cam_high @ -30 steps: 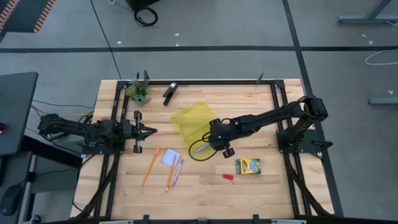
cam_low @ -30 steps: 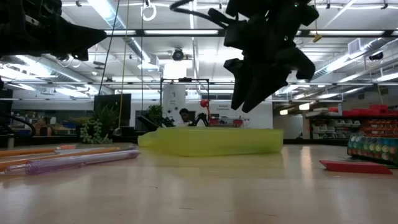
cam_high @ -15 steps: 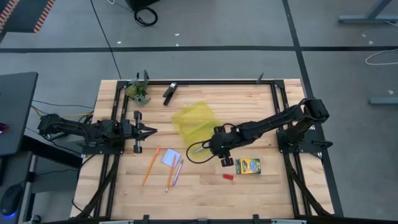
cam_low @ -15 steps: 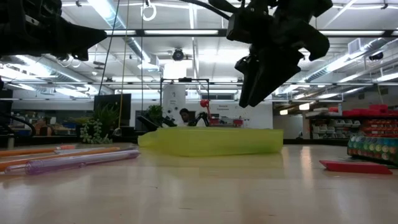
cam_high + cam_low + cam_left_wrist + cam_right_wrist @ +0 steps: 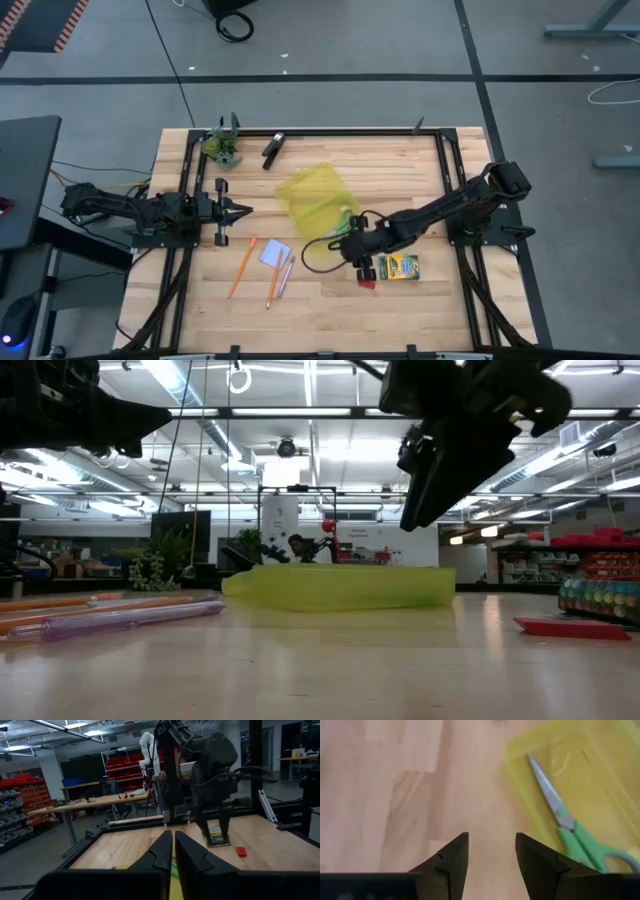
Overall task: Pack school essentials
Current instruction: Put the red eraser into the yellow supply box
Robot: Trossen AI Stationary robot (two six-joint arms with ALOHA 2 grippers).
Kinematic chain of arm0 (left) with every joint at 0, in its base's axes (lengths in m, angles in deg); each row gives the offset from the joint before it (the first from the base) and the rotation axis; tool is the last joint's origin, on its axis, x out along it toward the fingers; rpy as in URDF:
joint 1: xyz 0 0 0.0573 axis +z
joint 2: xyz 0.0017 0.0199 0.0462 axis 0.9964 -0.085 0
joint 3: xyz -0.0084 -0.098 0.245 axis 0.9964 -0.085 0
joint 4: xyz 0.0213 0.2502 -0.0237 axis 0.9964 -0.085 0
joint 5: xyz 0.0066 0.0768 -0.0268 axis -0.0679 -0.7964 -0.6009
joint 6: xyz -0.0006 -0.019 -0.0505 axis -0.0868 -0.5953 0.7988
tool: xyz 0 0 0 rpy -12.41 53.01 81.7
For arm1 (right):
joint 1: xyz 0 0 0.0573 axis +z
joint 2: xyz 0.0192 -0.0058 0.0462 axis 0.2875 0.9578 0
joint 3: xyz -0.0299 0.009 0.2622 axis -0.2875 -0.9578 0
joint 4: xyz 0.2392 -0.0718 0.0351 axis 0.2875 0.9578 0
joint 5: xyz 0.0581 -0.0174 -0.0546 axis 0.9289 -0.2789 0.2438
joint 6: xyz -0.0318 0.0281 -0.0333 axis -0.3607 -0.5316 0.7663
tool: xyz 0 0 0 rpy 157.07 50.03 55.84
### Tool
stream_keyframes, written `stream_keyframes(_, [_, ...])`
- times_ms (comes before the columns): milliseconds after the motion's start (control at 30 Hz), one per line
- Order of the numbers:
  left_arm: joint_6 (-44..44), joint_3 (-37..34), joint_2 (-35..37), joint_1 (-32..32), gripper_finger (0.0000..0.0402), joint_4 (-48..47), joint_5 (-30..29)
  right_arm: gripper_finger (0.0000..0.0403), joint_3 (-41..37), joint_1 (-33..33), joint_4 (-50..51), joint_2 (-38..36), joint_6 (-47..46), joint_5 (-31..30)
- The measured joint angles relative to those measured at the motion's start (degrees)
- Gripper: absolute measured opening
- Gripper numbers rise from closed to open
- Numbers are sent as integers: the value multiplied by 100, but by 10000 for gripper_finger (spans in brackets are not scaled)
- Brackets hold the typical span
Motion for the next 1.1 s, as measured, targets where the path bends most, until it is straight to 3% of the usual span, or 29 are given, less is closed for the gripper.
stream_keyframes(400, [0, 0, -1, -1, 21, -8, 0, 168, 9, 612, -196, 248, -832, -440])
stream_keyframes(900, [0, 0, -75, 1, 26, -7, 0, 170, 33, 1087, -85, 561, -1603, -321])
stream_keyframes(1100, [0, 0, -75, 0, 27, 2, -1, 198, 33, 1290, 57, 731, -1763, -299])
